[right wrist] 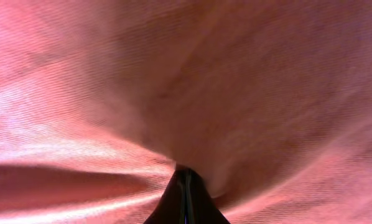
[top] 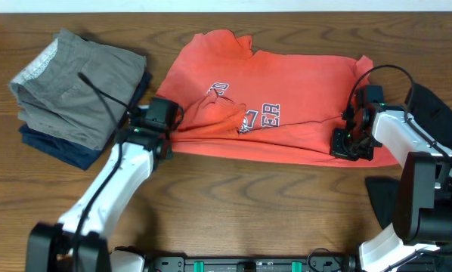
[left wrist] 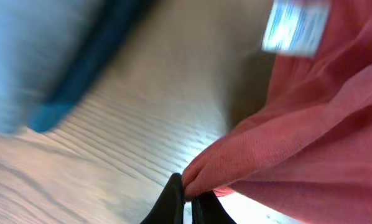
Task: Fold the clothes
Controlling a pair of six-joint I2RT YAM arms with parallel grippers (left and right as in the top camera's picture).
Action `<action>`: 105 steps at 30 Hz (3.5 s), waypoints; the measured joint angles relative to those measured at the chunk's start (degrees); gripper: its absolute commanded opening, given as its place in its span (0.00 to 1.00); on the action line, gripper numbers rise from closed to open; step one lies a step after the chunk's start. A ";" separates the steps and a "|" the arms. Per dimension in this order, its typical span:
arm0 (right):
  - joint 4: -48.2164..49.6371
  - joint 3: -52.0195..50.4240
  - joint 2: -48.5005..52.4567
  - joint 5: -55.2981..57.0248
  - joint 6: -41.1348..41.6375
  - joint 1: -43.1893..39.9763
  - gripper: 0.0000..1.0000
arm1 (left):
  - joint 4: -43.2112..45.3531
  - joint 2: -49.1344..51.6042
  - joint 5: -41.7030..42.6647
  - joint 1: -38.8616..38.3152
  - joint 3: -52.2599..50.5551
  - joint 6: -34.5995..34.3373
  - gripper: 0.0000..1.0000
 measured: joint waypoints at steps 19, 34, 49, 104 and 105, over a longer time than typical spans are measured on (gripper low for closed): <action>-0.13 0.00 0.00 0.37 0.17 -0.39 0.01 | -8.66 -4.07 6.54 0.26 0.13 -0.44 0.40; -3.19 0.02 0.00 1.33 1.46 -0.39 0.01 | 5.62 -3.91 17.14 0.26 0.13 0.11 0.40; -5.84 0.00 0.02 3.17 6.56 -0.39 0.01 | 8.55 10.05 21.86 0.26 0.13 0.48 0.40; 3.30 -5.99 -4.48 13.14 4.37 -4.52 0.01 | 1.97 11.52 22.75 0.26 -2.97 2.80 0.48; 3.23 -6.29 -4.70 13.07 4.52 -5.03 0.01 | 1.05 11.52 22.86 0.26 -2.95 2.62 0.48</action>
